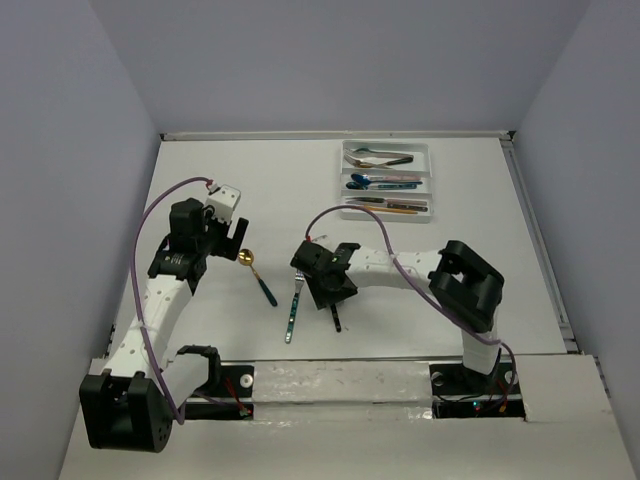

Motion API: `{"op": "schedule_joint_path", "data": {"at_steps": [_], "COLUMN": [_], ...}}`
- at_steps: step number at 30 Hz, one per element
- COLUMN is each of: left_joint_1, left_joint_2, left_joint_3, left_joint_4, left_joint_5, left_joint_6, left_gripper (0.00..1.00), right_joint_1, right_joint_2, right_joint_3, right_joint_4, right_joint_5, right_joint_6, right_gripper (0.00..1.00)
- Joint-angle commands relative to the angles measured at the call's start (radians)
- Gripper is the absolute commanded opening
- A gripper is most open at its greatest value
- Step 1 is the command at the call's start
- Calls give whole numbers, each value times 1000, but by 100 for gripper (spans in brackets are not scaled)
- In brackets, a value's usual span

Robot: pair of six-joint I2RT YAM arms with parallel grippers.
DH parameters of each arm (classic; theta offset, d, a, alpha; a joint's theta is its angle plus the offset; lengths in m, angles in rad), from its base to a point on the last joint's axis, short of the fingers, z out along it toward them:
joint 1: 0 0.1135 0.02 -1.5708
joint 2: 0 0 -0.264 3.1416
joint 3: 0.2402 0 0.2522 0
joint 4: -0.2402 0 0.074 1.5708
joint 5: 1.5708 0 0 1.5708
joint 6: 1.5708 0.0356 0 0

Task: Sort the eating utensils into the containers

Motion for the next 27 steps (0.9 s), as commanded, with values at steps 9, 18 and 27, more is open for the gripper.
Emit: {"op": "schedule_joint_path", "data": {"at_steps": [9, 18, 27], "left_joint_1": [7, 7, 7], "left_joint_2": [-4, 19, 59], "left_joint_3": [-9, -6, -8], "left_joint_4": [7, 9, 21], "left_joint_5": [-6, -7, -15], "left_joint_6": [-5, -2, 5], "left_gripper": [99, 99, 99], "right_joint_1": [-20, -43, -291], "right_joint_2": [59, -61, -199], "right_joint_3": [-72, -37, 75], "right_joint_4": [42, 114, 728], "right_joint_5": [71, 192, 248], "right_joint_6": [75, -191, -1066], "right_gripper": [25, 0, 0]}}
